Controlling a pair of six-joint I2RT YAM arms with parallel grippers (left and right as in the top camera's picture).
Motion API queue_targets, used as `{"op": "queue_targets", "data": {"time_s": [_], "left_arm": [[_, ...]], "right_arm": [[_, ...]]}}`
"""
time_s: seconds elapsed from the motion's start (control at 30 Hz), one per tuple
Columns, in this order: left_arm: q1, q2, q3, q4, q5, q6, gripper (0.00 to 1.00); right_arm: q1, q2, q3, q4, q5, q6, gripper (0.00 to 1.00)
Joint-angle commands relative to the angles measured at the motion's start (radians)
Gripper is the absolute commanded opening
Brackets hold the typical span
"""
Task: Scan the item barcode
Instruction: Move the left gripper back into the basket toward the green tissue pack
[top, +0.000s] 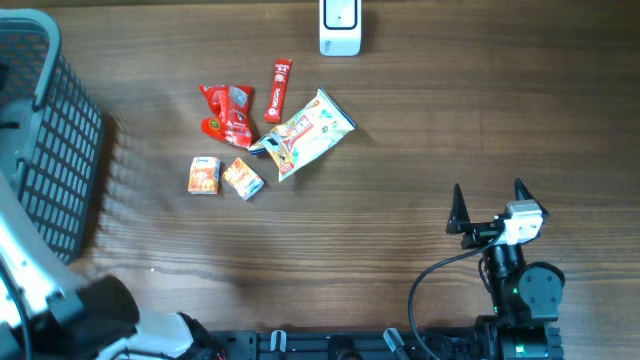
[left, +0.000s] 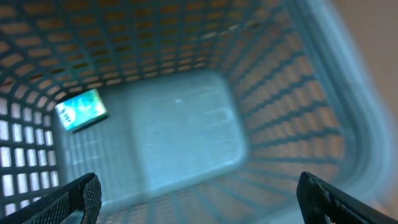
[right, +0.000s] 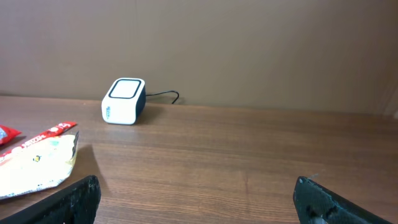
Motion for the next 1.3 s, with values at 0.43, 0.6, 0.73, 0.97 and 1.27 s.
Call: {"op": "queue_targets", "data": {"time_s": [0.43,0.6,0.73,0.97,1.27], "left_arm": [[0.137,0.245,-0.003,-0.032,-0.231,-0.119,0.96],[0.147,0.32,-0.008,-0.059,-0.283,-0.118,0.9],[0.147,0.384,-0.029,-0.077,-0.353,-0.116,0.92],[0.148,0.465,-0.084,-0.087,-0.43,-0.119,0.85],[0.151,0.517,-0.13,-0.061,-0.43,-0.103,0.69]], "right_arm": [[0.004,-0.007,-0.002,0.002,0.014,0.008,1.0],[0.004,-0.007,-0.002,0.002,0.014,0.008,1.0],[0.004,-0.007,-0.002,0.002,0.014,0.008,1.0],[0.004,-0.007,-0.002,0.002,0.014,0.008,1.0],[0.004,-0.007,-0.002,0.002,0.014,0.008,1.0]]}}
